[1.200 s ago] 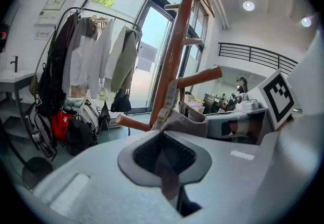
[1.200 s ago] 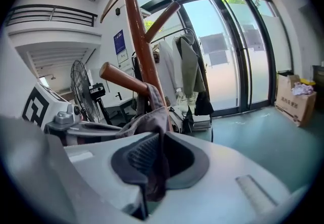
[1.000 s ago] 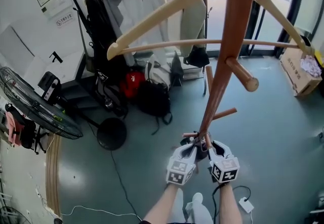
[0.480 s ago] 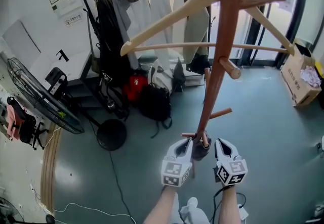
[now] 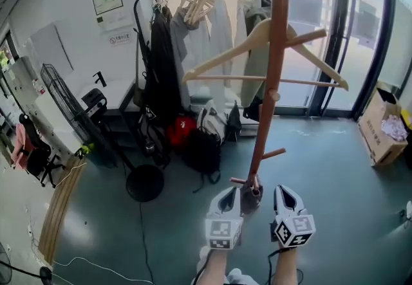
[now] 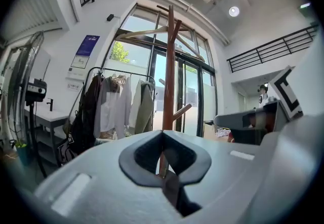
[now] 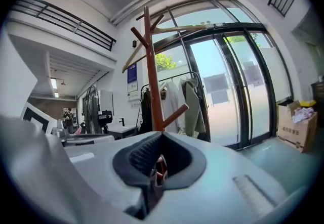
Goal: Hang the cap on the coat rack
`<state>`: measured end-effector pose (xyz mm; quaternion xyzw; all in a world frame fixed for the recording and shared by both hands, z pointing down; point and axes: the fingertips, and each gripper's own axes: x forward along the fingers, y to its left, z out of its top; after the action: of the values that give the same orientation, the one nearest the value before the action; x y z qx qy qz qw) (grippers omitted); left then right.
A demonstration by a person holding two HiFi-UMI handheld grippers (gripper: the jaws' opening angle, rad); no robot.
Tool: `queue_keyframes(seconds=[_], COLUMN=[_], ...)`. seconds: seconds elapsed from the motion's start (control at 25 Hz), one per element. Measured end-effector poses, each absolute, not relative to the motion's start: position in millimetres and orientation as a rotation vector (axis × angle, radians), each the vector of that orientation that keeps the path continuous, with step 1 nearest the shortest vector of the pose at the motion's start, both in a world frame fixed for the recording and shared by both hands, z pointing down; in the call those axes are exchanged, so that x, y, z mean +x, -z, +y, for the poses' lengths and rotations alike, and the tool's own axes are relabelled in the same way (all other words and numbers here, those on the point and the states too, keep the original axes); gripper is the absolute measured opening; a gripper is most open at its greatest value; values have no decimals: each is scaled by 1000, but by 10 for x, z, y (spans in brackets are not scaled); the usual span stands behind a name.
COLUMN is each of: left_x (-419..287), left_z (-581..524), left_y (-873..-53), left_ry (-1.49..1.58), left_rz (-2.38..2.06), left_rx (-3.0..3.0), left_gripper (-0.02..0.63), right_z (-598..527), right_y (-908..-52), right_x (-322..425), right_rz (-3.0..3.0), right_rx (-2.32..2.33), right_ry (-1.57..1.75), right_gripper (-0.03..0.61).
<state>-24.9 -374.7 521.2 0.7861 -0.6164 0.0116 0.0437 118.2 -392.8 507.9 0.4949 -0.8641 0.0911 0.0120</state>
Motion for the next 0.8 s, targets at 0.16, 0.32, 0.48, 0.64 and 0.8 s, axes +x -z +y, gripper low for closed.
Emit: queue_keyframes(seconds=[0.16,0.32,0.48,0.64,0.8], left_x=[-226,-174,-237,-242,-208], left_z=[-3646,-3591,-3573,-3586,-3609], left_y=[-4920,-4617,-4536,-4546,-4590], left_ry=[9,25,42,37,15], left_rz=[-1925,-1959,-1996,-2004,-2011], left_rx=[2446,2521,2519,2518,2513], left_gripper=[9,9,9,9,9], right_z=[-3832,-3832,-3861,-3885,-3895], right_y=[-4822,-4644,-4619,-4637,-4646], right_x=[1115,1101,1102,1139,1176], right_rz=[-2719,-2727,-2731,-2730,-2730], right_rx=[1481,1466,1467,1477,1476], right_ry=[-158,-66,-43,-38,-15], right_gripper=[3,3,3,3,3])
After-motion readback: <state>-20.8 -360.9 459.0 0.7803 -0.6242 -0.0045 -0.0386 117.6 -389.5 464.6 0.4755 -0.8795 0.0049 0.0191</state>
